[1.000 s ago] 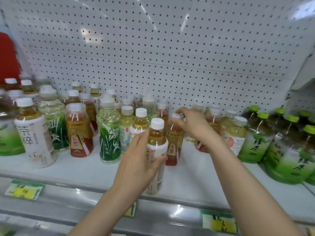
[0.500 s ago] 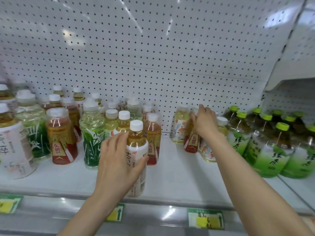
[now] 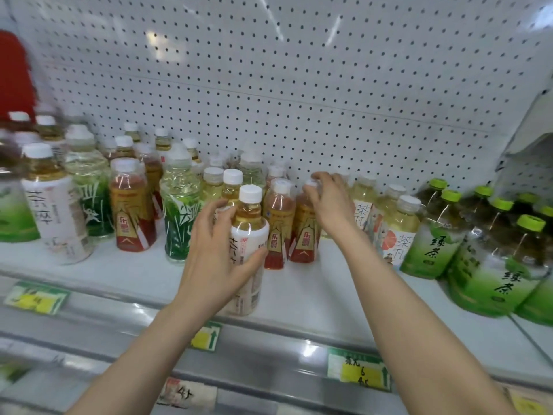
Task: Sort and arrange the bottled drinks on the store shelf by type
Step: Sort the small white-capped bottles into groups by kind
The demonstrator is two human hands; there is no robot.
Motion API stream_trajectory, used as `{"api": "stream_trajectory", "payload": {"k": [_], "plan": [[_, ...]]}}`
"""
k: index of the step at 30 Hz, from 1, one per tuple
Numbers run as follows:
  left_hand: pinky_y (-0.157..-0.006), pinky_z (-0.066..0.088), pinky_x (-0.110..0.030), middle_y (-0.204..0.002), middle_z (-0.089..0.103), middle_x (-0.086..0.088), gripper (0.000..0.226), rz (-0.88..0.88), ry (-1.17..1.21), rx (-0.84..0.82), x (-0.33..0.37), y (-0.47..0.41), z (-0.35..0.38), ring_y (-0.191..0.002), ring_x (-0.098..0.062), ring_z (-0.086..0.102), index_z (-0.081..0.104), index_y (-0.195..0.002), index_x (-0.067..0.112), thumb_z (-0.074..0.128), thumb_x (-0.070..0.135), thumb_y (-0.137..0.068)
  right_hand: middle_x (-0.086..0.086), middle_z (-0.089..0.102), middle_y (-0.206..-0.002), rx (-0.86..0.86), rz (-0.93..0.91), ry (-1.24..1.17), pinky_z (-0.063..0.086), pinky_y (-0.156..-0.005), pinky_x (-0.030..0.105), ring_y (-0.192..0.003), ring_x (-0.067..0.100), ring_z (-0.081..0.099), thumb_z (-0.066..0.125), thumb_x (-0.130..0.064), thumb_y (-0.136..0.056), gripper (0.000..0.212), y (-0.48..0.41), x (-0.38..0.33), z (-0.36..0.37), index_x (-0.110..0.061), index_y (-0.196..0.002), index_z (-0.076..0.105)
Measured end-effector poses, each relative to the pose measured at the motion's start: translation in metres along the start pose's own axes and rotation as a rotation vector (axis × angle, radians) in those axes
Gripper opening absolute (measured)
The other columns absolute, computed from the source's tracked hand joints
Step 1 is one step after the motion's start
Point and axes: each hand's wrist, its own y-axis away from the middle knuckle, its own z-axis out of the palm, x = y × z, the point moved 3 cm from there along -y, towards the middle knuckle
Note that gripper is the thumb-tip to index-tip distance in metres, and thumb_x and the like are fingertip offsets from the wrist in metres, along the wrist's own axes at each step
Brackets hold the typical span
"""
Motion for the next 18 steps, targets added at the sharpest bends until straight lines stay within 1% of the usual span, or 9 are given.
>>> {"api": "stream_trajectory", "payload": {"k": [2,4,7,9,11,12,13,16,18], "plan": [[-0.108,0.023,-0.032,-0.146,0.029,-0.002,0.074,-0.010,-0.036,0.015,0.000,0.000,-0.002,-0.137,-0.020,0.028,0.042,-0.137,0.019,0.068,0.056,-0.078,0.006,0.047,-0.137,0.009,0.010,-0.014,0.032,-0.086,0.028,-0.118,0.022,0.051,0.049,-0.038,-0.099,0.042,-0.001,-0.003,0.001,-0.018,-0.137,0.050],[-0.108,0.023,-0.033,-0.143,0.032,-0.005,0.078,-0.028,-0.065,0.021,0.001,0.001,-0.002,-0.135,-0.023,0.029,0.044,-0.138,0.017,0.068,0.058,-0.077,0.006,0.049,-0.136,0.002,0.009,-0.026,0.036,-0.091,0.029,-0.118,0.021,0.052,0.052,-0.041,-0.098,0.043,-0.002,0.004,-0.003,-0.020,-0.136,0.052],[-0.105,0.029,-0.037,-0.135,0.039,-0.009,0.079,-0.033,-0.101,0.045,0.001,0.002,-0.002,-0.128,-0.028,0.034,0.046,-0.136,0.015,0.069,0.060,-0.075,0.005,0.053,-0.136,-0.051,-0.010,-0.092,0.044,-0.101,0.042,-0.121,0.023,0.052,0.051,-0.044,-0.097,0.045,0.005,0.015,-0.012,-0.022,-0.136,0.052],[-0.101,0.030,-0.034,-0.131,0.041,-0.009,0.080,-0.049,-0.090,0.037,0.002,0.002,-0.001,-0.124,-0.026,0.037,0.045,-0.137,0.015,0.070,0.057,-0.074,0.006,0.054,-0.133,0.066,-0.027,-0.105,0.044,-0.100,0.042,-0.120,0.024,0.053,0.048,-0.038,-0.099,0.042,0.014,0.029,-0.027,-0.021,-0.137,0.052],[-0.099,0.029,-0.030,-0.131,0.042,-0.007,0.081,-0.063,-0.056,0.029,0.002,0.003,0.000,-0.123,-0.023,0.038,0.042,-0.140,0.016,0.071,0.053,-0.074,0.010,0.052,-0.133,0.318,-0.010,0.077,0.039,-0.100,0.039,-0.122,0.028,0.047,0.048,-0.030,-0.099,0.040,0.023,0.052,-0.052,-0.018,-0.137,0.051],[-0.099,0.030,-0.029,-0.133,0.042,-0.007,0.082,-0.069,-0.041,0.027,0.002,0.003,0.000,-0.124,-0.022,0.039,0.040,-0.141,0.016,0.072,0.051,-0.074,0.014,0.050,-0.133,0.402,0.035,0.198,0.037,-0.100,0.041,-0.123,0.031,0.044,0.049,-0.029,-0.098,0.043,0.026,0.066,-0.065,-0.016,-0.138,0.049],[-0.098,0.030,-0.029,-0.133,0.041,-0.006,0.082,-0.071,-0.029,0.027,0.002,0.003,0.001,-0.124,-0.022,0.040,0.039,-0.142,0.017,0.072,0.050,-0.075,0.018,0.048,-0.135,0.409,0.118,0.287,0.036,-0.100,0.043,-0.123,0.035,0.043,0.050,-0.032,-0.097,0.047,0.028,0.080,-0.076,-0.013,-0.140,0.045],[-0.094,0.034,-0.030,-0.135,0.040,-0.005,0.082,-0.082,0.014,0.028,0.004,0.004,0.003,-0.122,-0.021,0.044,0.036,-0.144,0.018,0.072,0.047,-0.076,0.023,0.043,-0.138,0.158,0.348,0.333,0.041,-0.095,0.048,-0.123,0.043,0.045,0.054,-0.045,-0.095,0.063,0.030,0.111,-0.085,-0.013,-0.144,0.034],[-0.092,0.035,-0.029,-0.136,0.039,-0.004,0.082,-0.089,0.034,0.028,0.004,0.005,0.004,-0.121,-0.020,0.045,0.035,-0.144,0.020,0.072,0.048,-0.076,0.022,0.044,-0.138,0.092,0.340,0.324,0.043,-0.092,0.048,-0.121,0.045,0.048,0.060,-0.042,-0.093,0.064,0.034,0.115,-0.082,-0.016,-0.144,0.032]]}}
